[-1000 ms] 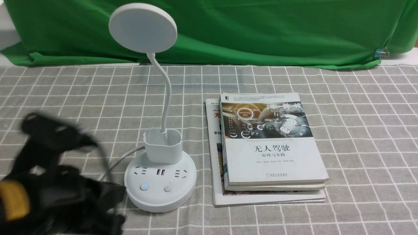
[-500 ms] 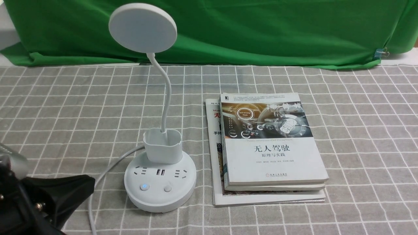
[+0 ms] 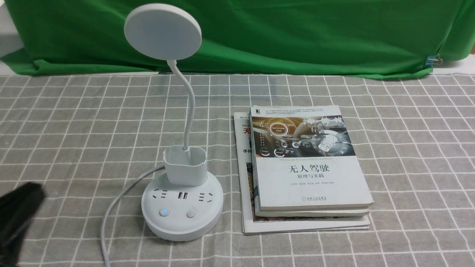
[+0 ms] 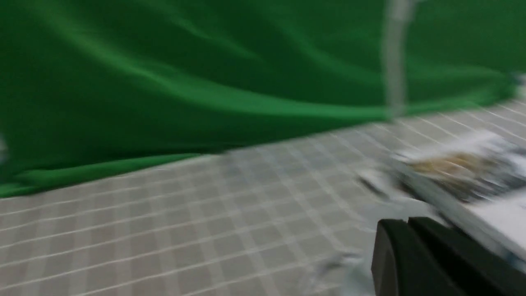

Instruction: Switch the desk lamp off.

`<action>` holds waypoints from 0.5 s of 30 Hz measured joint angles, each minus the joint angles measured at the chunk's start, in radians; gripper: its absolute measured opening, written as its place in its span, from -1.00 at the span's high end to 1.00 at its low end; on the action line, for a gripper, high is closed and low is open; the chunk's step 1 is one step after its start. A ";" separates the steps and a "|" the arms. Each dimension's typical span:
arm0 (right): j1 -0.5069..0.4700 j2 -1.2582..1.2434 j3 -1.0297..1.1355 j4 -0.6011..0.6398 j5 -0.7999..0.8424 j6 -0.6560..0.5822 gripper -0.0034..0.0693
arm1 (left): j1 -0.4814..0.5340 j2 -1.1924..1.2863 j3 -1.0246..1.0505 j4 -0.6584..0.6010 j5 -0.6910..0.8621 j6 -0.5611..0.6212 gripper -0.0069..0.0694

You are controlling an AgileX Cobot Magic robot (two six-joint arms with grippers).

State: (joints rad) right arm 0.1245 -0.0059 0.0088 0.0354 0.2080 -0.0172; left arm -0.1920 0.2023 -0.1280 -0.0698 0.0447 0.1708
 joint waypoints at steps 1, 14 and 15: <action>0.000 0.000 0.000 0.000 0.000 0.000 0.81 | 0.030 -0.024 0.016 -0.001 -0.002 -0.001 0.81; 0.000 0.000 0.000 0.000 0.000 0.000 0.81 | 0.151 -0.203 0.134 -0.062 0.169 -0.041 0.81; 0.000 0.000 0.000 0.000 0.000 0.000 0.81 | 0.151 -0.203 0.135 -0.065 0.185 -0.041 0.81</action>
State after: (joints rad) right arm 0.1245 -0.0059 0.0088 0.0354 0.2080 -0.0172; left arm -0.0409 -0.0006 0.0073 -0.1345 0.2301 0.1300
